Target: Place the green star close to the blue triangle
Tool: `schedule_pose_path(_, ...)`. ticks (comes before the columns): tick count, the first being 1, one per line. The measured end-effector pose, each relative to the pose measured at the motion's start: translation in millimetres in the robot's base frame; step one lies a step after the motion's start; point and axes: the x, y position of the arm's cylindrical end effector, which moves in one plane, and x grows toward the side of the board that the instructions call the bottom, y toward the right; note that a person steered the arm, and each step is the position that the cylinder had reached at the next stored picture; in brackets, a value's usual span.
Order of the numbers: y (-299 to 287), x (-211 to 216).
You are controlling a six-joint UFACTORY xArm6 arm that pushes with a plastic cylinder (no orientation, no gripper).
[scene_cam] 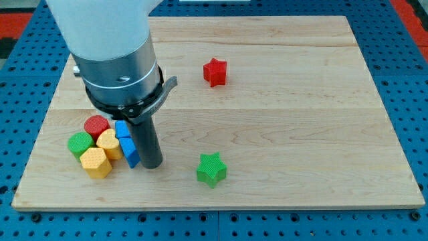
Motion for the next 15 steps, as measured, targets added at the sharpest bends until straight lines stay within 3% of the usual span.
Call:
schedule_pose_path(2,122,-23)
schedule_pose_path(3,155,-8)
schedule_pose_path(6,107,40)
schedule_pose_path(8,46,40)
schedule_pose_path(10,93,29)
schedule_pose_path(12,80,10)
schedule_pose_path(13,60,-6)
schedule_pose_path(15,-6,9)
